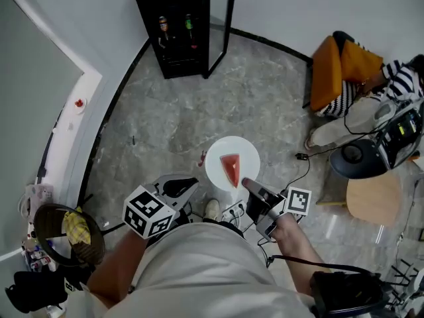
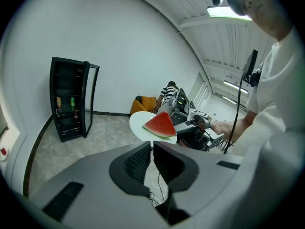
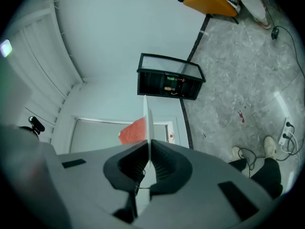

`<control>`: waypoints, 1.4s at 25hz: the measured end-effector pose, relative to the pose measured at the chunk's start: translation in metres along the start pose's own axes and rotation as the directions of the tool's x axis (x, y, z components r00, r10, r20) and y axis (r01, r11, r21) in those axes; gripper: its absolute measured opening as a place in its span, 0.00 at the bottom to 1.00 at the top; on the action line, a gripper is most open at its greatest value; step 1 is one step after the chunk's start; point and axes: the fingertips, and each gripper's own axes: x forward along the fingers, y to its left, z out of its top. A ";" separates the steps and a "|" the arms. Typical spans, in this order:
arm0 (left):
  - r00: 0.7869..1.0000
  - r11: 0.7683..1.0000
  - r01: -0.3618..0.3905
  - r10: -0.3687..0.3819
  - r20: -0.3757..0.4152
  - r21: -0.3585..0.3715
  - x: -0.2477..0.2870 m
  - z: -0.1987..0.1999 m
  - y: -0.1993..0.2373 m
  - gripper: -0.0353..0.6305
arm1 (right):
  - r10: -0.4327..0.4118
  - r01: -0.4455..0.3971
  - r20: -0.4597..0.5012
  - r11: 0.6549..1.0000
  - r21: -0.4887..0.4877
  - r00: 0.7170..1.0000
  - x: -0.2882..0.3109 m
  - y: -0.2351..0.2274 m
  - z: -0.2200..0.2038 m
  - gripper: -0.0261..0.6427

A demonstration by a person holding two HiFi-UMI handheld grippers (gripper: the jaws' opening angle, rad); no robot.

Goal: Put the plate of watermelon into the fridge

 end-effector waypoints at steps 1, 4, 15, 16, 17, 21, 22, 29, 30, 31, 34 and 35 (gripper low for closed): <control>1.000 1.000 0.000 0.000 0.000 -0.006 -0.002 -0.001 0.003 0.10 | -0.004 0.004 -0.009 1.000 0.001 1.000 0.006 0.000 -0.001 0.07; 1.000 1.000 0.000 0.000 0.001 -0.006 -0.007 0.002 0.021 0.10 | -0.014 0.014 -0.024 1.000 0.001 1.000 0.028 0.001 0.000 0.07; 0.999 0.996 0.040 -0.041 0.018 0.081 -0.028 0.061 0.169 0.09 | -0.052 0.052 0.011 0.999 -0.015 0.999 0.182 0.026 0.057 0.07; 0.999 0.995 0.045 -0.047 0.018 0.092 -0.033 0.069 0.185 0.10 | -0.054 0.055 0.016 0.998 -0.015 0.998 0.199 0.029 0.063 0.07; 0.998 0.994 0.052 -0.054 0.016 0.101 -0.039 0.077 0.201 0.10 | -0.055 0.055 0.023 0.998 -0.014 0.998 0.218 0.032 0.068 0.07; 0.997 0.988 0.074 -0.073 -0.008 0.138 -0.069 0.099 0.264 0.10 | -0.045 0.045 0.054 0.999 -0.001 0.998 0.292 0.047 0.087 0.07; 0.997 0.986 0.078 -0.077 -0.012 0.145 -0.075 0.104 0.279 0.10 | -0.045 0.045 0.060 0.999 0.000 0.997 0.310 0.049 0.093 0.07; 0.997 0.988 0.083 -0.083 -0.004 0.130 -0.087 0.136 0.365 0.10 | -0.070 0.071 0.060 0.997 -0.014 0.996 0.412 0.050 0.147 0.07; 0.997 0.989 0.080 -0.081 0.000 0.126 -0.086 0.142 0.375 0.10 | -0.074 0.075 0.060 0.997 -0.015 0.995 0.423 0.049 0.156 0.07; 0.997 0.989 0.078 -0.079 0.003 0.124 -0.084 0.147 0.383 0.10 | -0.075 0.076 0.060 0.997 -0.016 0.995 0.434 0.049 0.166 0.07; 0.997 0.991 0.080 -0.081 0.007 0.110 -0.075 0.164 0.411 0.10 | -0.078 0.079 0.055 0.997 -0.015 0.995 0.468 0.043 0.200 0.07; 0.997 0.992 0.078 -0.080 0.009 0.102 -0.072 0.172 0.424 0.10 | -0.083 0.083 0.051 0.996 -0.013 0.995 0.481 0.040 0.213 0.07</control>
